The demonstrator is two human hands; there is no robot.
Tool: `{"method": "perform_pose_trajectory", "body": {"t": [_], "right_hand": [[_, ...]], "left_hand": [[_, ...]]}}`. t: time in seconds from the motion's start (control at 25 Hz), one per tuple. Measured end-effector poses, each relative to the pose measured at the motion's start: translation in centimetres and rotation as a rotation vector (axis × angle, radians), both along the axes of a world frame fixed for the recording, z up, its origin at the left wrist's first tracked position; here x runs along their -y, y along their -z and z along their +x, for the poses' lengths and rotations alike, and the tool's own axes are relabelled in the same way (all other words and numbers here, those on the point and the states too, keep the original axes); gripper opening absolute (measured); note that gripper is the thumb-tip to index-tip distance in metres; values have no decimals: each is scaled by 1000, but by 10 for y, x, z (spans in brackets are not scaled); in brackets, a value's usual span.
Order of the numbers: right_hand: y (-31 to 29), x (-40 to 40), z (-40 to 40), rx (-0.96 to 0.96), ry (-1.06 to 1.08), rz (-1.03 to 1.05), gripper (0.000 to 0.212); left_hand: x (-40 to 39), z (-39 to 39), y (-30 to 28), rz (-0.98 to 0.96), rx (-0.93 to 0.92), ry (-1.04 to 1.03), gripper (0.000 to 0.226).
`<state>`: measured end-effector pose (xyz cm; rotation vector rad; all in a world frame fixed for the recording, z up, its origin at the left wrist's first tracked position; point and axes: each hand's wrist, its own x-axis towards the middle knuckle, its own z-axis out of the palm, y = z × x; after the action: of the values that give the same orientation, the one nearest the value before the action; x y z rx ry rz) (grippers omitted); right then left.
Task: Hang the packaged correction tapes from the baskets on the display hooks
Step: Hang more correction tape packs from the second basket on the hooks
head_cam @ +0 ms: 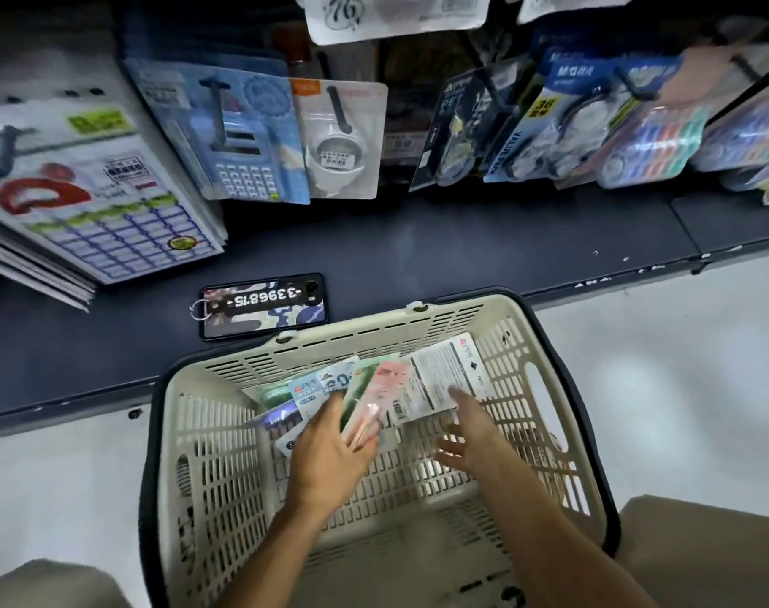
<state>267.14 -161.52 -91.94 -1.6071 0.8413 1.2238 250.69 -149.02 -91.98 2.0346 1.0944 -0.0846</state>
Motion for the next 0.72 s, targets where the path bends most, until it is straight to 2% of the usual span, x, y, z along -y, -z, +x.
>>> {"method": "perform_pose_trajectory", "body": {"t": [0.04,0.12,0.2,0.28,0.36,0.4,0.44,0.48,0.6,0.64,0.72], "right_hand": [[6,-2,-3,104,48,-102,58],[18,-7,-2,233,216,-96,51],[15,-11,-13,418,234,-95,36],[5,-8,-37,671,59,-114,20],[-7,-8,-65,917,-415,-174,10],[-13,-11,-77,913,-646,-144,21],[-19,-16,-87,804,-732,-56,32],[-27,-20,-93,642,-708,48,38],[-39,-28,-92,258,-420,300,20],[-38,-29,-92,234,-433,304,11],[-30,-32,-99,319,-557,230,5]], "left_hand": [[-2,-6,0,-27,9,-89,64],[0,-14,-2,-60,27,-212,57],[6,-20,-3,-88,77,-289,54],[13,-24,-2,-122,107,-349,55],[18,-23,1,-209,114,-368,54],[20,-22,2,-289,144,-357,52],[22,-22,1,-372,176,-337,51],[21,-24,0,-452,202,-337,50],[10,-37,-2,-862,312,-519,40],[7,-43,-2,-1019,324,-571,47],[7,-57,2,-1195,292,-590,64]]}}
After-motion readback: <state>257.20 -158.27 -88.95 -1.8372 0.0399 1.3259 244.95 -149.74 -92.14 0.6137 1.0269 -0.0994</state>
